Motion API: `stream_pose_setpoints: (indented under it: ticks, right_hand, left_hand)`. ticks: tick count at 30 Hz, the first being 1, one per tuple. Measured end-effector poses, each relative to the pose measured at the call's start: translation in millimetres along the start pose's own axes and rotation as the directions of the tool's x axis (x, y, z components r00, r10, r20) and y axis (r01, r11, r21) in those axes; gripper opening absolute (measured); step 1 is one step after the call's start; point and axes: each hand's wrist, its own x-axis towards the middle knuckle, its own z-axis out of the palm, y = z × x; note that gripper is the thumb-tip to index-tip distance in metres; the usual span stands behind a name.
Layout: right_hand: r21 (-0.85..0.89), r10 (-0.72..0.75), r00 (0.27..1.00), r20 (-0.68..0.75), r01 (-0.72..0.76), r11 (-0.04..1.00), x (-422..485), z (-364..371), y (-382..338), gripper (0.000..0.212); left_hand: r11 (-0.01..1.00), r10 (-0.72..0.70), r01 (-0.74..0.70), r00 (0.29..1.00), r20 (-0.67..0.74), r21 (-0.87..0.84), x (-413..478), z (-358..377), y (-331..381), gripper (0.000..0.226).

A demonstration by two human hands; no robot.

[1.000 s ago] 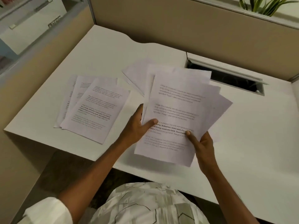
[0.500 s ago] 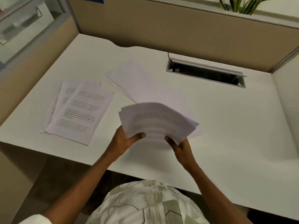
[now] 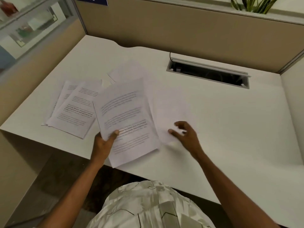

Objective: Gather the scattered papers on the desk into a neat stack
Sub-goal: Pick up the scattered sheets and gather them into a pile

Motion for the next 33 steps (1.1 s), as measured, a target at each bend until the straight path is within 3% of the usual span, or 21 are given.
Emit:
stream_pose_setpoints:
  ticks: [3, 5, 8, 12, 16, 19, 21, 24, 27, 29, 33]
  right_hand:
    - [-0.221, 0.128, 0.954, -0.271, -0.191, 0.956, 19.2, -32.5, 25.2, 0.064]
    - [-0.327, 0.211, 0.930, -0.300, -0.309, 0.893, 26.2, -41.2, 34.3, 0.082]
    - [-0.497, 0.222, 0.935, -0.277, -0.338, 0.799, 27.2, -33.3, 31.4, 0.099]
    - [-0.555, 0.267, 0.928, -0.259, -0.369, 0.746, 31.4, -17.2, 20.2, 0.090]
    - [-0.375, 0.439, 0.864, -0.247, -0.503, 0.779, 43.0, -17.3, 15.5, 0.081]
    - [-0.269, 0.455, 0.860, -0.228, -0.505, 0.820, 42.9, -25.0, 21.1, 0.048]
    - [-0.081, 0.406, 0.876, -0.259, -0.439, 0.895, 37.4, -30.4, 24.9, 0.027]
    - [0.168, 0.302, 0.870, -0.389, -0.255, 0.952, 21.7, -42.4, 19.9, 0.022]
    - [0.122, 0.017, 0.838, -0.546, 0.059, 0.991, -2.4, -56.0, 4.9, 0.016]
    - [0.027, -0.210, 0.791, -0.574, 0.275, 0.961, -23.1, -63.0, -10.5, 0.018]
    - [-0.207, -0.607, 0.705, -0.366, 0.575, 0.792, -64.7, -51.4, -19.0, 0.025]
  left_hand:
    - [0.994, -0.108, 0.109, 0.992, -0.062, 0.016, 2.2, -16.1, -14.7, 0.020]
    - [0.986, -0.162, 0.164, 0.984, -0.078, 0.028, 2.1, -22.6, -28.2, 0.020]
    - [0.973, -0.225, 0.229, 0.970, -0.096, 0.031, 1.4, -26.3, -44.6, 0.019]
    - [0.950, -0.302, 0.306, 0.951, -0.063, 0.060, 1.5, -26.1, -58.4, 0.015]
    - [0.944, -0.320, 0.324, 0.945, -0.062, 0.067, 1.3, -22.8, -61.8, 0.016]
    - [0.942, -0.325, 0.328, 0.944, -0.059, 0.067, 1.2, -21.8, -61.5, 0.016]
    - [0.941, -0.329, 0.332, 0.943, -0.055, 0.061, 1.0, -20.8, -61.3, 0.018]
    - [0.942, -0.334, 0.335, 0.942, -0.046, 0.029, 1.0, -15.4, -60.1, 0.019]
    - [0.941, -0.338, 0.338, 0.941, 0.009, -0.004, 1.1, -2.0, -58.5, 0.022]
    - [0.939, -0.342, 0.344, 0.938, 0.063, -0.026, 1.9, 11.3, -57.9, 0.026]
    - [0.931, -0.348, 0.361, 0.923, 0.162, -0.061, 6.3, 43.2, -58.8, 0.032]
